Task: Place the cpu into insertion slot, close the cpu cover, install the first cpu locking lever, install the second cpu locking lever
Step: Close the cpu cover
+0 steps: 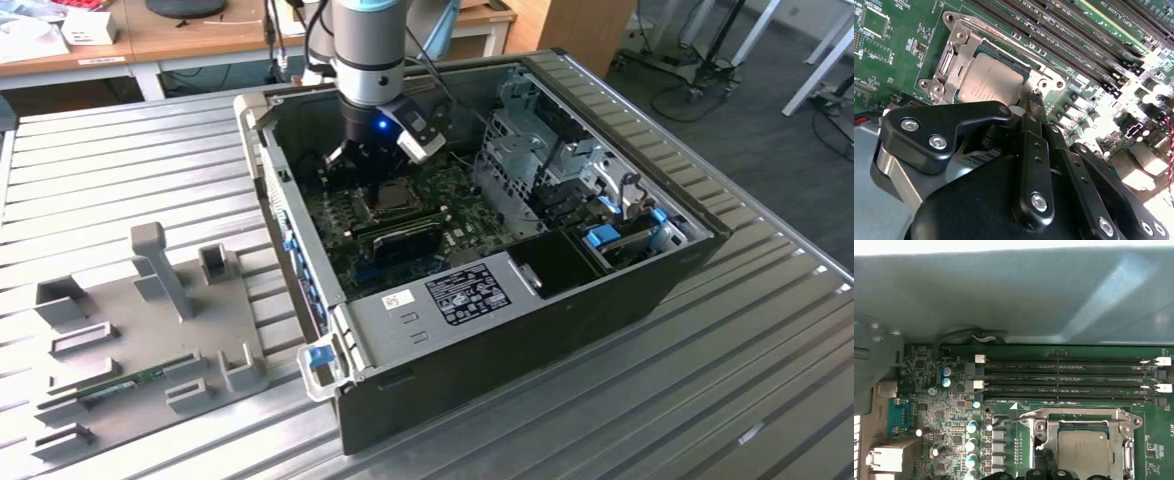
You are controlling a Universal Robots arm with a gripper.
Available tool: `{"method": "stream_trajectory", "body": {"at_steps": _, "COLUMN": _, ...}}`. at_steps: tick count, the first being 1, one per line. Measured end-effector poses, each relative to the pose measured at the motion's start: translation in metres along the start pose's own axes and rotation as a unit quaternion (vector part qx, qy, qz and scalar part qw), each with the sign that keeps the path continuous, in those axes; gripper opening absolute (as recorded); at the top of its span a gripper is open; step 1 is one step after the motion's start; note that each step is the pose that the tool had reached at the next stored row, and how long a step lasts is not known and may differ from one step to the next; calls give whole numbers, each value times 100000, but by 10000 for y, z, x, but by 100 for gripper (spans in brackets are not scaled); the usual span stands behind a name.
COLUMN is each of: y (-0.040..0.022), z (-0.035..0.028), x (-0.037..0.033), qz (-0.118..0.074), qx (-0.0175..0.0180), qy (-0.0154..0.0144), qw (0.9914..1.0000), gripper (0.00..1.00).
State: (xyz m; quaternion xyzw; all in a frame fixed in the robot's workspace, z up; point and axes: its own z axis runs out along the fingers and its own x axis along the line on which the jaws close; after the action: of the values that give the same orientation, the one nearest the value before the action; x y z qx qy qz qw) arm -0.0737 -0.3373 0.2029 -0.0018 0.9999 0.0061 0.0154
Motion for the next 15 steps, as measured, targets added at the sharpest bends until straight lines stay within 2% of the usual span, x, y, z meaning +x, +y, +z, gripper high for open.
{"method": "stream_trajectory", "body": {"at_steps": 15, "y": -1, "z": 21, "x": 0, "qz": -8, "qx": 7, "qy": 4, "qw": 100000, "gripper": 10}}
